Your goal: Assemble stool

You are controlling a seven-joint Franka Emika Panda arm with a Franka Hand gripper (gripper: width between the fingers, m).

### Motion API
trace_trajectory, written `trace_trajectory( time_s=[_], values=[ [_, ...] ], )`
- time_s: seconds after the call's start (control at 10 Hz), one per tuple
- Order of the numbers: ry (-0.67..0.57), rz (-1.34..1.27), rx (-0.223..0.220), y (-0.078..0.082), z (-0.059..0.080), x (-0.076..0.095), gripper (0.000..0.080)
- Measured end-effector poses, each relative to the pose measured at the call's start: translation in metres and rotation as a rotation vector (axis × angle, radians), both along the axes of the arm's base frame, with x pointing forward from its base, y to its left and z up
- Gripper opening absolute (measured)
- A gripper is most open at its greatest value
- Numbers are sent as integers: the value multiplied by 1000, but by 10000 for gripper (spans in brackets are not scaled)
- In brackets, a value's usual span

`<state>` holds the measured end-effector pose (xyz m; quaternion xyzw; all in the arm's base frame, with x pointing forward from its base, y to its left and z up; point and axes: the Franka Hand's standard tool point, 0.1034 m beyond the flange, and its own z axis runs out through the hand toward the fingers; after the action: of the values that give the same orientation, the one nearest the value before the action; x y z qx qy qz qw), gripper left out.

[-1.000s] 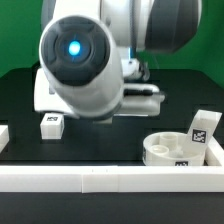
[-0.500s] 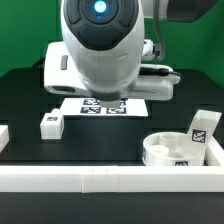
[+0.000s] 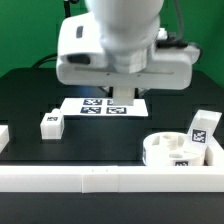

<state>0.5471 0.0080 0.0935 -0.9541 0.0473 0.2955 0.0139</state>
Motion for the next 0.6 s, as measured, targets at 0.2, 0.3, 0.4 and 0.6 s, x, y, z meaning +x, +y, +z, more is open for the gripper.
trace_trajectory(
  time_s=[0.2, 0.3, 0.4, 0.6],
  values=[
    [-167, -7, -12, -3, -4, 8, 337],
    [-244, -7, -16, -2, -3, 9, 337],
    [-365, -7, -27, -2, -3, 17, 337],
    [-504, -1, -35, 5, 1, 15, 337]
  ],
)
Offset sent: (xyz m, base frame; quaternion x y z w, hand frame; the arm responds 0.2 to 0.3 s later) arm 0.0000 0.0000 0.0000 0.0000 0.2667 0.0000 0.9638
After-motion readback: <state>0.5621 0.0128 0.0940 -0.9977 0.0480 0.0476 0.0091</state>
